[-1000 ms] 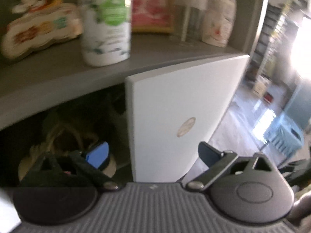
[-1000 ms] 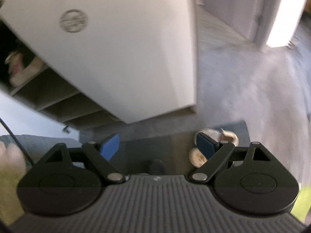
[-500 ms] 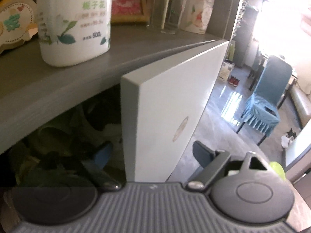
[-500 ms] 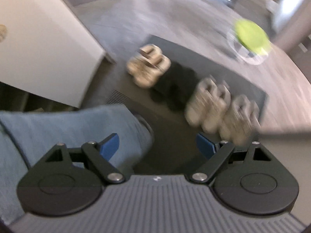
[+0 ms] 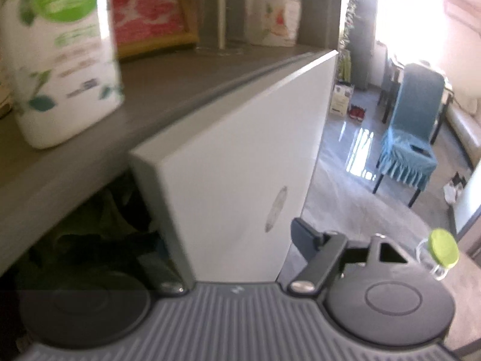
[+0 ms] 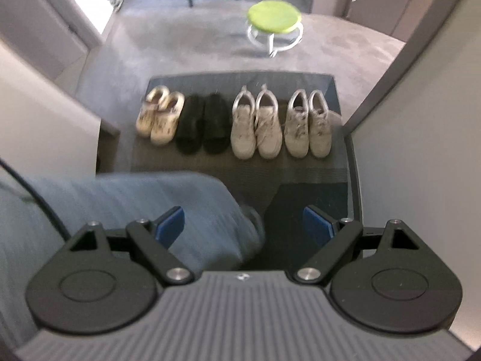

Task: Organize scattered shoes
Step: 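Turn both grippers back toward the shoes lined up on the mat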

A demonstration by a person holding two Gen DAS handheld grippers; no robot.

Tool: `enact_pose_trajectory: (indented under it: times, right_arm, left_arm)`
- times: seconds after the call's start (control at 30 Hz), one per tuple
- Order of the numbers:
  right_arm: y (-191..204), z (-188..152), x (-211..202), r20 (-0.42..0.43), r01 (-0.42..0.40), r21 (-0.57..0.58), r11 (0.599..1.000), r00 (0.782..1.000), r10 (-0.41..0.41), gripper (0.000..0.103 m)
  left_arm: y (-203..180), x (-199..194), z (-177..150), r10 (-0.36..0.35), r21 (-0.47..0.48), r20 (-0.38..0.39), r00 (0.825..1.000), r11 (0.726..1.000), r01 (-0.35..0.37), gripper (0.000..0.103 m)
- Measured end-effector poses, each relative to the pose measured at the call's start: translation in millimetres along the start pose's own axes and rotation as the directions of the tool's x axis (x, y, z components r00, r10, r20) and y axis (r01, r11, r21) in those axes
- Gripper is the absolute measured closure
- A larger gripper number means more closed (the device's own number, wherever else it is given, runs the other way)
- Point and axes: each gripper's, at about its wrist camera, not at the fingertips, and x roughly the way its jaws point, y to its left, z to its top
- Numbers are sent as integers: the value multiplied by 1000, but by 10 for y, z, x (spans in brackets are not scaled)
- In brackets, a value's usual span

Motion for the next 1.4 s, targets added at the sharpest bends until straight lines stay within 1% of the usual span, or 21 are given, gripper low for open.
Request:
enact_pose_trajectory:
  times: [0.1, 0.23, 0.37, 0.47, 0.5, 0.53, 0.6, 0.73, 0.8, 0.87, 0.93, 0.97, 1.0, 1.03, 1.07, 1.1, 1.17, 1.27, 1.3, 1.37, 1.4]
  right_arm:
    - [-19, 134, -19, 32, -19, 8, 1000, 999, 19, 15]
    - [-109, 288, 44, 35, -44, -22, 999, 998, 45, 15]
    - [-379, 412, 192, 15, -63, -11, 998, 998, 63, 15]
    - [-652, 521, 368, -11, -76, 11, 997, 997, 76, 15]
    - [-750, 585, 460, -31, -79, 0, 997, 996, 79, 15]
    - [-825, 649, 549, -51, -80, -22, 997, 996, 79, 15]
    - [-953, 780, 725, -92, -85, -85, 993, 993, 78, 15]
    - [-1083, 1072, 1030, -159, -133, -262, 956, 983, 94, 15]
    - [-1147, 1216, 1089, -165, -159, -330, 930, 980, 109, 15]
    - [-1212, 1358, 1135, -167, -183, -395, 900, 978, 126, 15]
    - [-1319, 1456, 1155, -163, -208, -402, 892, 974, 154, 15]
    - [-1385, 1491, 1187, -168, -217, -395, 893, 972, 162, 15]
    - [-1411, 1495, 1213, -161, -201, -427, 882, 976, 144, 15]
    - [-1415, 1487, 1230, -146, -172, -476, 862, 983, 116, 15]
    - [-1386, 1460, 1225, -110, -131, -543, 830, 990, 85, 15]
    - [-1349, 1434, 1209, -88, -119, -583, 804, 993, 83, 15]
    - [-1281, 1394, 1176, -67, -127, -630, 766, 992, 109, 15]
    - [-1231, 1393, 1168, -63, -166, -642, 748, 984, 164, 15]
    - [-1237, 1358, 1152, -56, -170, -636, 753, 983, 175, 15]
    - [-1271, 1272, 1112, -36, -174, -614, 770, 981, 193, 15]
    - [-1289, 1229, 1091, -26, -176, -603, 778, 979, 202, 15]
  left_arm:
    - [-14, 4, 18, 24, -32, 5, 1000, 999, -23, 22]
    - [-129, -7, 3, 44, -13, 2, 999, 999, -44, 22]
    - [-438, -53, -77, 46, 71, -21, 999, 996, -45, 22]
    - [-767, -164, -180, 43, 125, -40, 998, 991, -38, 22]
    - [-915, -216, -206, 43, 122, -49, 998, 992, -37, 23]
    - [-1035, -257, -224, 44, 113, -57, 997, 993, -37, 26]
    - [-1273, -321, -220, 52, 62, -61, 997, 997, -48, 27]
    - [-1817, -366, -179, 106, 38, -85, 991, 994, -104, 28]
    - [-2095, -363, -117, 143, 35, -116, 983, 990, -140, 33]
    - [-2273, -334, -51, 153, 23, -137, 979, 988, -151, 36]
    - [-2498, -315, 4, 173, 34, -162, 972, 985, -170, 40]
    - [-2616, -297, 35, 189, 43, -177, 966, 982, -184, 46]
    - [-2713, -265, 64, 210, 52, -194, 958, 978, -204, 50]
    - [-2766, -238, 105, 221, 29, -213, 952, 975, -220, 56]
    - [-2825, -216, 175, 226, -19, -242, 944, 971, -237, 60]
    - [-2850, -191, 214, 226, -42, -257, 940, 969, -244, 61]
    - [-2978, -122, 284, 244, -43, -290, 926, 963, -267, 61]
    - [-3161, -49, 337, 262, -24, -302, 916, 959, -282, 61]
    - [-3218, -31, 350, 266, -19, -303, 915, 958, -285, 62]
    - [-3320, 2, 385, 269, -27, -298, 916, 957, -290, 71]
    - [-3374, 18, 404, 271, -31, -296, 916, 956, -293, 73]
